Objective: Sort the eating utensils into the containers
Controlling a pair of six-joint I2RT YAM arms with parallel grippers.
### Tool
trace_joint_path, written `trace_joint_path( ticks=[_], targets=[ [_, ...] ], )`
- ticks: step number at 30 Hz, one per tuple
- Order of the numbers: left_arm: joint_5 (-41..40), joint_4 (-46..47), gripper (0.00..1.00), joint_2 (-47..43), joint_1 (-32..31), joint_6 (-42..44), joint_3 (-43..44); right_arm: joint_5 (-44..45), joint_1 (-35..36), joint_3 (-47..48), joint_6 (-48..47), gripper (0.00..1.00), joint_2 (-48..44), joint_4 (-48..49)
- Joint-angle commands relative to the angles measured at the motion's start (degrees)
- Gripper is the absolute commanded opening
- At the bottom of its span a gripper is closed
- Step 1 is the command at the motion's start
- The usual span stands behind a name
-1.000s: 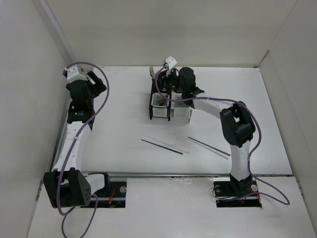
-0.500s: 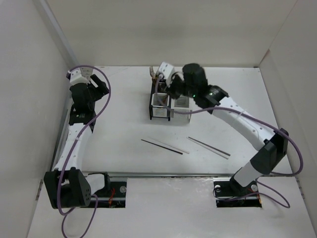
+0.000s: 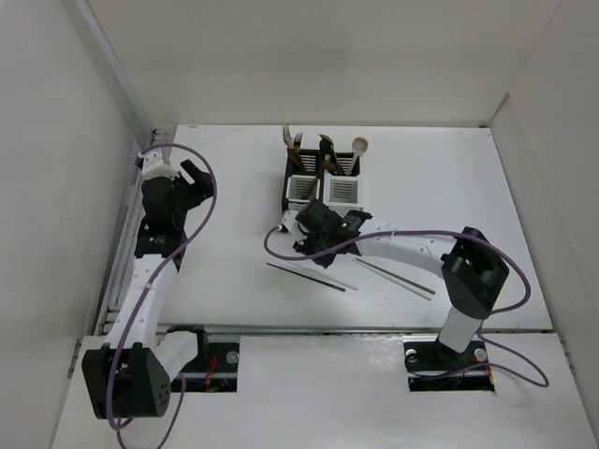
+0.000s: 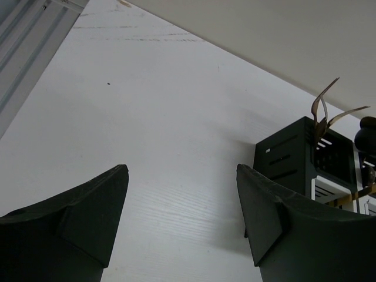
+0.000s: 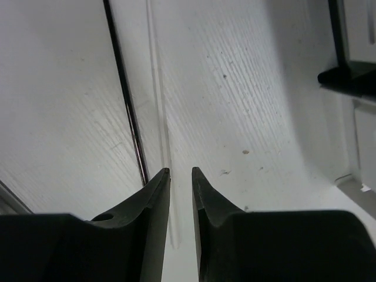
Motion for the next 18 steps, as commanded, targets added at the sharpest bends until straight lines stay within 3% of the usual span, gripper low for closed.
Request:
trace_joint_path(
  ticks=[1,18],
  targets=[
    [0.65,0.15,0.71,-2.66,-0.23,-0.56,-0.92,2.06,-0.15,-1.18,5.70,0.27,-0.06,2.31],
    [-0.41,-2.49,0.73,-6.18,-0.23,-0.56,-1.45,-1.02,2.67,-3.65,6.93,0.29,5.48,4.69]
  ],
)
